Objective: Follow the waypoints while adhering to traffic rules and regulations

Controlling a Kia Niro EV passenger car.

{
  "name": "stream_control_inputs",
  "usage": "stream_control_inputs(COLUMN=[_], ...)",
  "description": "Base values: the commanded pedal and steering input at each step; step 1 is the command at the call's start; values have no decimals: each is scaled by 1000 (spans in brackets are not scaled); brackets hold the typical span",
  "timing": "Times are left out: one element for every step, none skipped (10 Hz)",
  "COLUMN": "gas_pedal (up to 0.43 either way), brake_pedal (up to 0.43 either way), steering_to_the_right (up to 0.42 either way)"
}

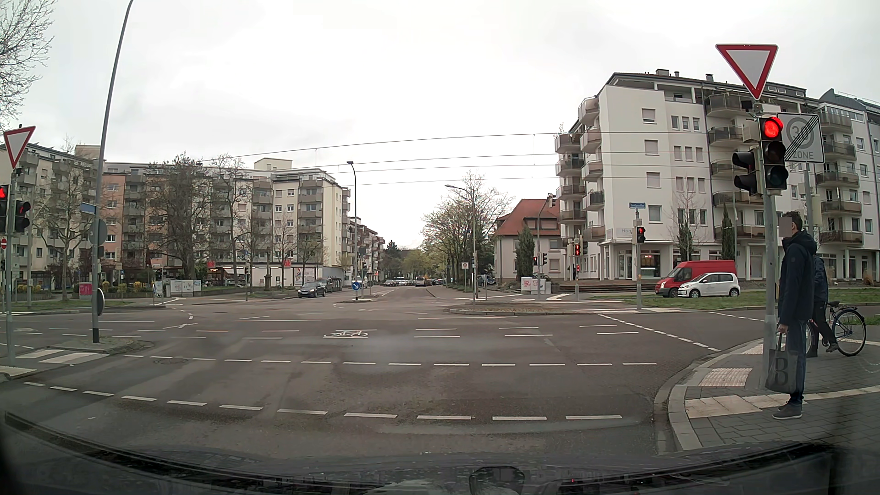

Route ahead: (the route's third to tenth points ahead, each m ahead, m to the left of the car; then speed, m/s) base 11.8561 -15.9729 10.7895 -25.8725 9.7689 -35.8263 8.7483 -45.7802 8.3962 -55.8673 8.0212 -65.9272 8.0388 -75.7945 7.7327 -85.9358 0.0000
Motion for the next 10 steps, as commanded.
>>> stream_control_inputs(gas_pedal=[0,0,0,0,0,0,0,0,0,0], brake_pedal=[256,262,256,256,256,262,256,262,262,256], steering_to_the_right=[-90,-90,-90,-90,-90,-90,-90,-90,-90,-90])
